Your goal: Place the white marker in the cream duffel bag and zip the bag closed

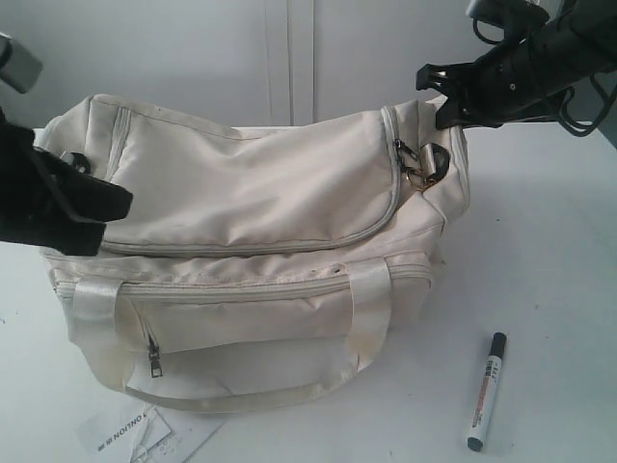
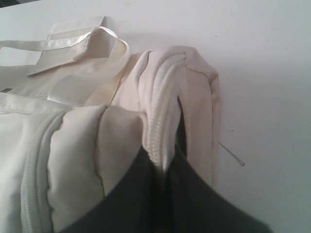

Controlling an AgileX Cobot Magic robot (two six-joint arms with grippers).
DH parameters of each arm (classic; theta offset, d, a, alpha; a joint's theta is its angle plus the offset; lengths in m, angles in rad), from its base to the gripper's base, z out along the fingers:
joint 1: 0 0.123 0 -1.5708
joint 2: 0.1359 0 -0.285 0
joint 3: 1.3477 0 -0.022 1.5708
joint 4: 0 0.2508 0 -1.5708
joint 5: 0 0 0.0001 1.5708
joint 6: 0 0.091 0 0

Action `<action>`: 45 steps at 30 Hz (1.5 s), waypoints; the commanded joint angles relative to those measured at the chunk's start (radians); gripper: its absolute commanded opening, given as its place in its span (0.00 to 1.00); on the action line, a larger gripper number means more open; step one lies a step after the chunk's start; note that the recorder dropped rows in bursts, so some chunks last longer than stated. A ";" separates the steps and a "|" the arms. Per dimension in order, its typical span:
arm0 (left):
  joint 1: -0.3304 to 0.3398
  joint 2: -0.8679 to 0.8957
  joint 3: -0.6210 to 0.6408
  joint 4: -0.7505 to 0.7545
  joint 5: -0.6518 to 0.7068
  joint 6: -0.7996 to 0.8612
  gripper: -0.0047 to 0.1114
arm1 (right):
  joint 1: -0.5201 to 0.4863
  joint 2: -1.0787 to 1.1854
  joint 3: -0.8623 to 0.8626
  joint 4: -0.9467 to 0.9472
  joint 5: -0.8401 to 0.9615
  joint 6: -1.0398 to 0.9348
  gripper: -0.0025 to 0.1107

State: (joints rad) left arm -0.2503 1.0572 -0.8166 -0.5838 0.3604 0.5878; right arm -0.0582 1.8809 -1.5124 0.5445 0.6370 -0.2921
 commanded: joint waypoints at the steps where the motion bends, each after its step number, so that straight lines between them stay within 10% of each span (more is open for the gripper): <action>1: -0.064 0.054 -0.048 -0.018 -0.023 0.062 0.04 | -0.001 0.000 -0.002 0.002 -0.017 -0.001 0.02; 17: -0.299 0.240 -0.180 -0.016 -0.233 0.228 0.04 | -0.001 0.000 -0.002 0.002 -0.017 -0.001 0.02; 30: -0.333 0.442 -0.378 -0.013 -0.235 0.290 0.04 | -0.001 0.000 -0.002 0.002 -0.017 -0.001 0.02; 45: -0.449 0.640 -0.540 -0.009 -0.248 0.765 0.04 | -0.001 0.000 -0.002 0.002 -0.017 -0.001 0.02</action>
State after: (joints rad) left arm -0.6863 1.6791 -1.3302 -0.5817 0.1153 1.2705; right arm -0.0582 1.8809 -1.5124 0.5445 0.6370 -0.2921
